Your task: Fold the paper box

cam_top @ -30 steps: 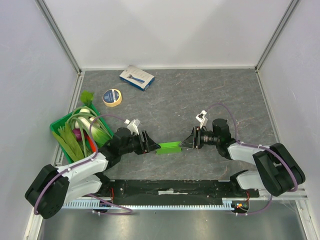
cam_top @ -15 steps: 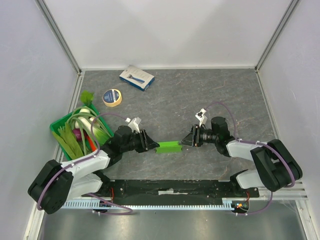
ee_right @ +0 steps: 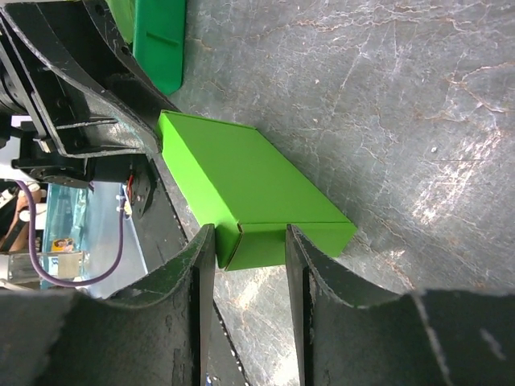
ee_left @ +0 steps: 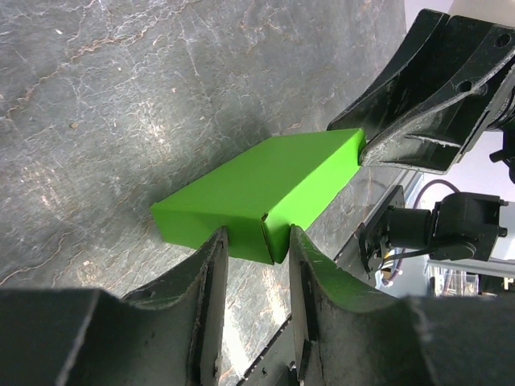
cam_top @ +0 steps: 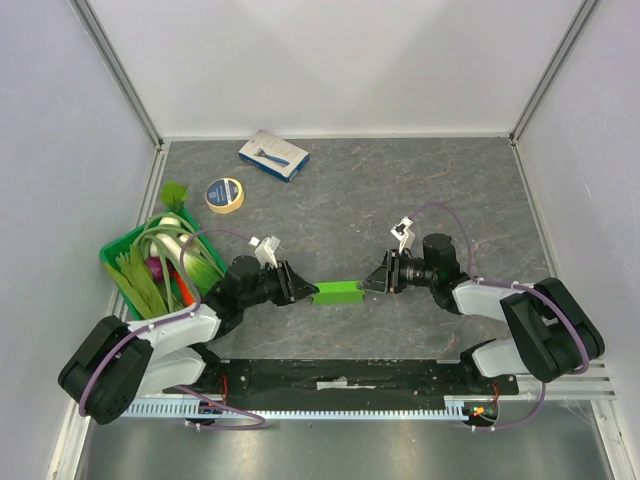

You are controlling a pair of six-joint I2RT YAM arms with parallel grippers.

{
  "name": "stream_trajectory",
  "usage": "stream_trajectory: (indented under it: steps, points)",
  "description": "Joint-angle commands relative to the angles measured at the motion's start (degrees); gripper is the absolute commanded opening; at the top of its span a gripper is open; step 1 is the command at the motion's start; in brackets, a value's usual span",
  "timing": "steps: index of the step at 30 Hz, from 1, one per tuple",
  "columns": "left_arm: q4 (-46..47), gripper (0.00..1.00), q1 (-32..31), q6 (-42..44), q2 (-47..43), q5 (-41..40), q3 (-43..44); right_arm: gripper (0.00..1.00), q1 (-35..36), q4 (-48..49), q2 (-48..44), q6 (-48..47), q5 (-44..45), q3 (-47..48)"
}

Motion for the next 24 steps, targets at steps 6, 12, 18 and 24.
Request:
stream_trajectory:
  steps: [6, 12, 18, 24]
  points:
    - [-3.9, 0.07, -0.4, 6.6, 2.4, 1.2, 5.1, 0.09, 3.5, -2.1, -1.8, -4.2, 7.3, 3.4]
    - [-4.4, 0.07, -0.5, 13.4, 6.9, -2.3, 13.9, 0.10, 5.0, -2.2, 0.4, -10.4, 13.3, 12.8]
    - [-4.5, 0.07, -0.4, 20.4, 13.0, -10.2, 19.3, 0.13, 7.2, 1.3, 8.6, -17.2, 21.2, 15.7]
    - [-4.1, 0.09, -0.5, 20.5, 14.9, -13.1, 16.0, 0.16, 9.6, 5.5, 8.2, -14.5, 24.1, 7.9]
